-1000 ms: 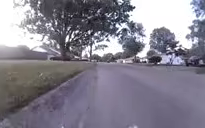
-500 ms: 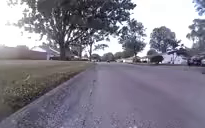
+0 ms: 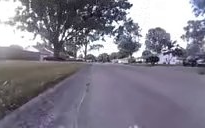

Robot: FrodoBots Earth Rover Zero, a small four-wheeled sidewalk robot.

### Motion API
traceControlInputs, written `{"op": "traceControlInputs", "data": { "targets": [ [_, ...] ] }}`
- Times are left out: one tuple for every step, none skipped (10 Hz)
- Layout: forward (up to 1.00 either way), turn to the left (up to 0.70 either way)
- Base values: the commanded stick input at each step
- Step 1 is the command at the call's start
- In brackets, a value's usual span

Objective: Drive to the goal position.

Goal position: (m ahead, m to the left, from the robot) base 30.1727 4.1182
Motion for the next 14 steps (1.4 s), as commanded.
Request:
{"op": "traceControlInputs", "data": {
  "targets": [
    [1.0,0.0],
    [1.0,0.01],
    [1.0,0.02],
    [1.0,0.23],
    [1.0,0.31],
    [1.0,0.0],
    [1.0,0.0],
    [1.0,0.0],
    [1.0,0.0],
    [1.0,0.0],
    [1.0,0.0],
    [1.0,0.0],
    [1.0,0.0],
    [1.0,0.0]
  ]
}}
